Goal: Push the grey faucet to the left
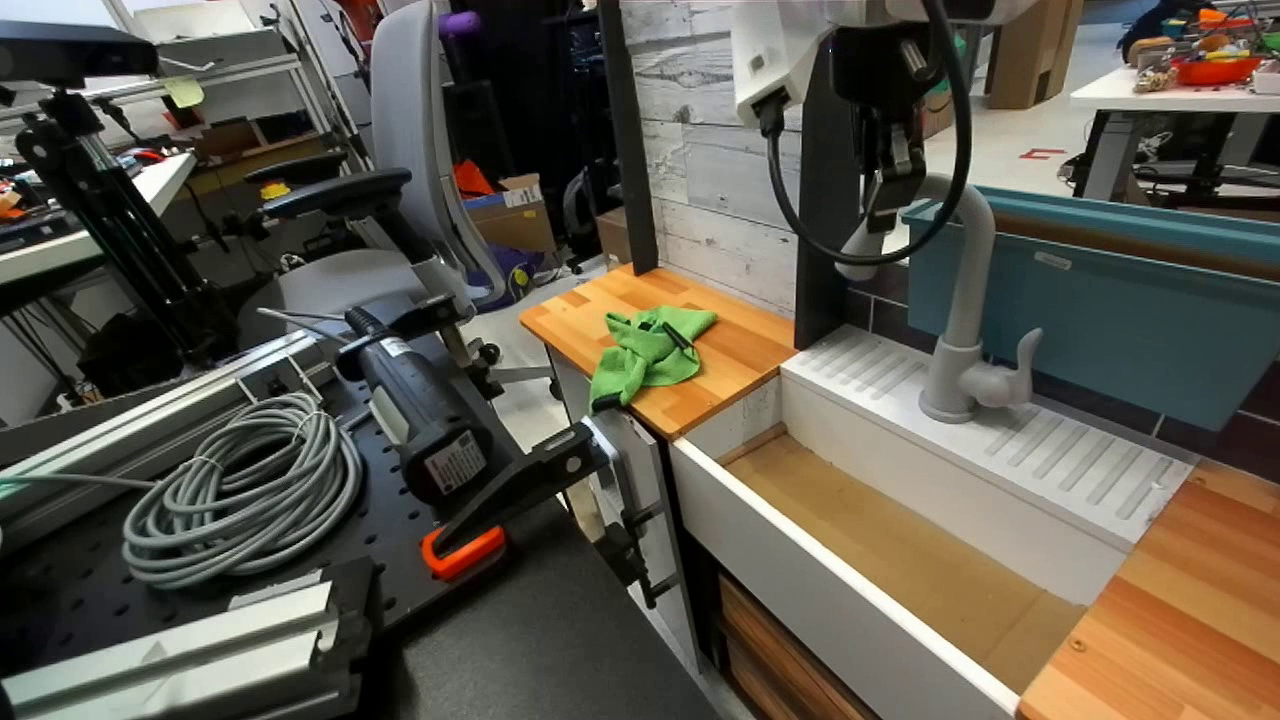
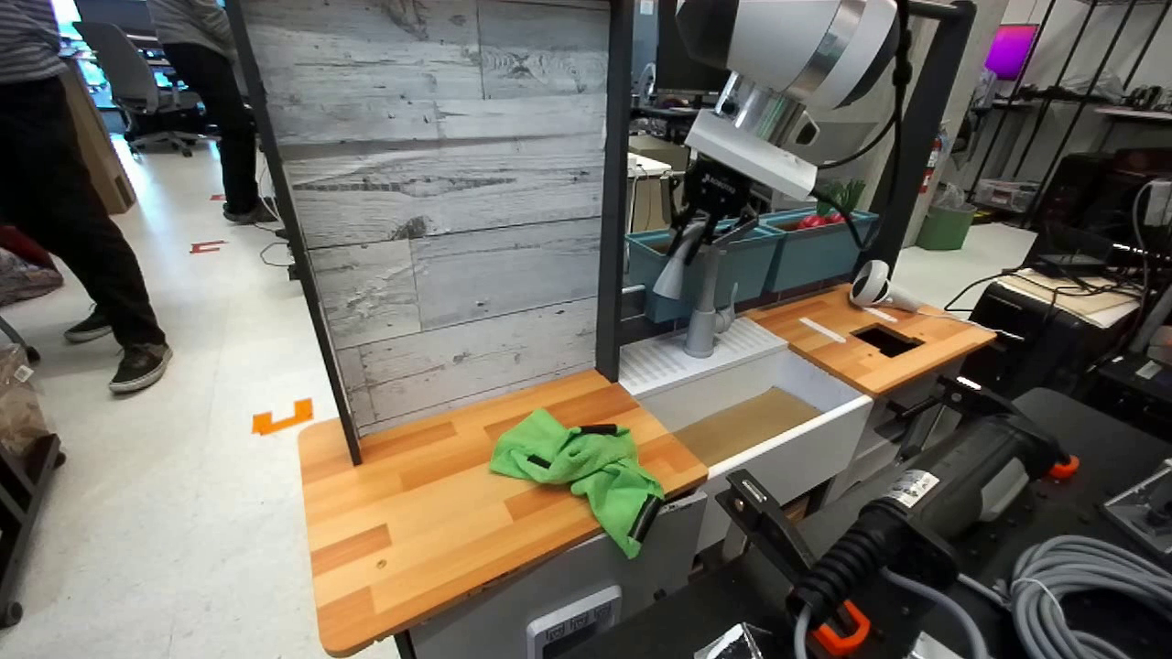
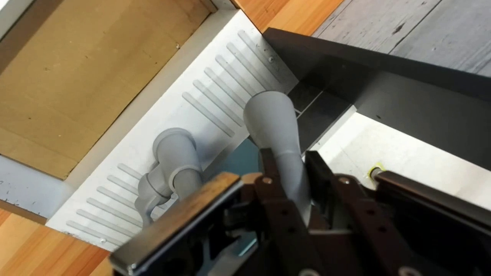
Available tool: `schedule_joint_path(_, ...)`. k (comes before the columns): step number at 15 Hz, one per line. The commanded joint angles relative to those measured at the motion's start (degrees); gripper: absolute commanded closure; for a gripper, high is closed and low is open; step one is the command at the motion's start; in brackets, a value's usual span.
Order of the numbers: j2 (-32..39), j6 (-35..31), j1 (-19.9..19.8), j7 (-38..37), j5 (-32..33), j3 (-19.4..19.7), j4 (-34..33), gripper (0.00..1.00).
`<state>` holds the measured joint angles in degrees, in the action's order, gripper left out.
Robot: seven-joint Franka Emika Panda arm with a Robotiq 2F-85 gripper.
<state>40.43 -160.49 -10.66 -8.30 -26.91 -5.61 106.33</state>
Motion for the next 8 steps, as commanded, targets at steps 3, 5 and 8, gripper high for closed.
schedule_joint_path(3,-2.67,-5.75,0.46,0.79,-0.41,-2.73,1.21,0.39)
schedule_joint_path(5,-3.15,-6.37,0.52,0.82,0.10,-2.68,2.02,0.23)
schedule_joint_path(8,-5.13,-6.59,-0.45,1.80,-0.01,-3.42,4.55,0.01)
